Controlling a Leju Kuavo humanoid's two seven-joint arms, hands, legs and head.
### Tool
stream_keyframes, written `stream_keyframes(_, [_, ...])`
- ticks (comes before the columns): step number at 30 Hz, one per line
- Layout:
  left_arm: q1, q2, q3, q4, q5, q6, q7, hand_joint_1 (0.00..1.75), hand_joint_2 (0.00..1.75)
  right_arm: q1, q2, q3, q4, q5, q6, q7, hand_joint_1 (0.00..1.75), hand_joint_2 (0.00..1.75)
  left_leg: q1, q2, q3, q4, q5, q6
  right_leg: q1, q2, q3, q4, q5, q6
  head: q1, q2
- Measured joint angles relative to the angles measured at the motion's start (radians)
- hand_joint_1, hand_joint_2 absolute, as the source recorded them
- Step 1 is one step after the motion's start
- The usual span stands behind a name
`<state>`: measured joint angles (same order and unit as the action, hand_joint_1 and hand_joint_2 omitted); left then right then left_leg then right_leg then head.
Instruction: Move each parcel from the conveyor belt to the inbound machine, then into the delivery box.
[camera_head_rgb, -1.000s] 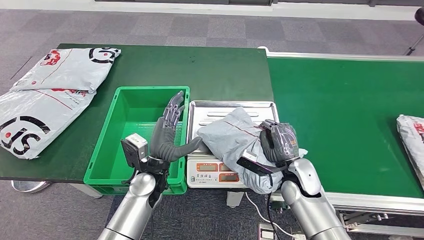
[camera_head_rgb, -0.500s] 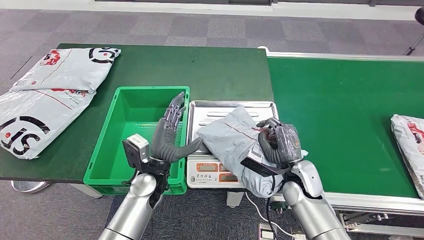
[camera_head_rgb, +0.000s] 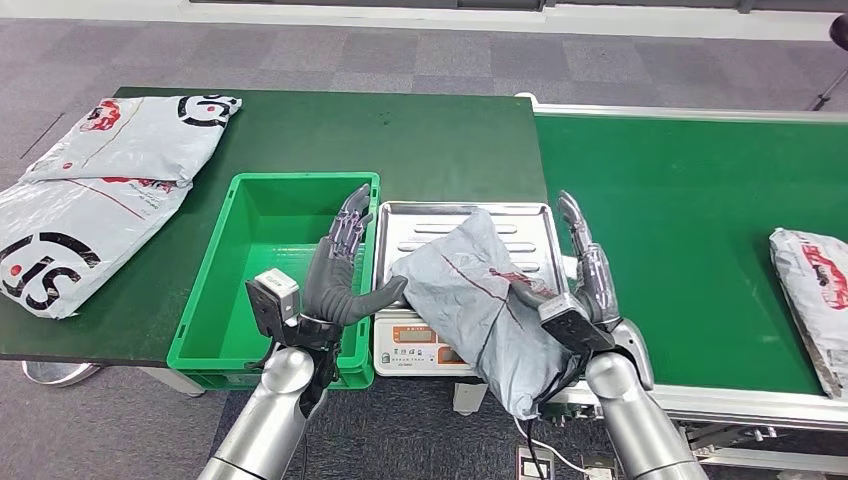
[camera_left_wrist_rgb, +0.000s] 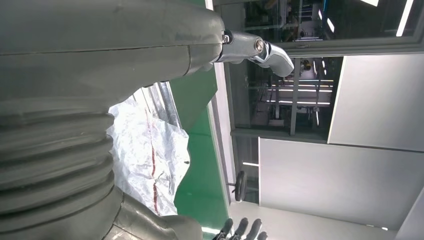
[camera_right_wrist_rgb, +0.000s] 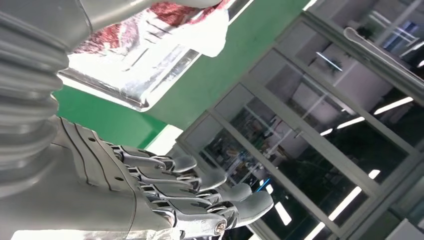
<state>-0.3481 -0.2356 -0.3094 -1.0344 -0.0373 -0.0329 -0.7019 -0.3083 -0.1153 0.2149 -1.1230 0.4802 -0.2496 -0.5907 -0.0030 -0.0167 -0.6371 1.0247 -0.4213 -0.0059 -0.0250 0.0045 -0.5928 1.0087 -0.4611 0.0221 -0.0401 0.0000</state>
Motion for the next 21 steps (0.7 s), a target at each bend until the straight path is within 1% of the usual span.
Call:
stream_keyframes(5, [-0.002,0.000,-0.001,0.000,-0.001,0.000,0.000,0.00,1.75,0.009,0.000,-0.037,-0.040,-0.207,0.103,-0.050,0.00,1.75,0.000,0.000,0.000,0.000,0.000,0.000,0.000,0.000,0.000,0.000,0.000,0.000,0.000,0.000])
stream_keyframes(10, [-0.005,0.000,-0.001,0.003,-0.001,-0.001,0.000,0.00,1.75,0.023,0.000,-0.087,-0.068,-0.367,0.216,-0.078,0.00,1.75,0.000,0.000,0.000,0.000,0.000,0.000,0.000,0.000,0.000,0.000,0.000,0.000,0.000,0.000])
stream_keyframes(14, [-0.006,0.000,-0.001,0.005,-0.001,-0.002,0.000,0.00,1.75,0.026,0.000,-0.113,-0.078,-0.393,0.239,-0.090,0.00,1.75,0.000,0.000,0.000,0.000,0.000,0.000,0.000,0.000,0.000,0.000,0.000,0.000,0.000,0.000])
stream_keyframes(18, [-0.007,0.000,-0.001,0.006,-0.001,-0.003,0.000,0.00,1.75,0.029,0.000,-0.124,-0.082,-0.397,0.243,-0.092,0.00,1.75,0.000,0.000,0.000,0.000,0.000,0.000,0.000,0.000,0.000,0.000,0.000,0.000,0.000,0.000])
stream_keyframes(21, [-0.009,0.000,-0.002,0.007,0.000,-0.011,0.000,0.00,1.75,0.039,0.000,-0.127,-0.109,-0.415,0.268,-0.094,0.00,1.75,0.000,0.000,0.000,0.000,0.000,0.000,0.000,0.000,0.000,0.000,0.000,0.000,0.000,0.000])
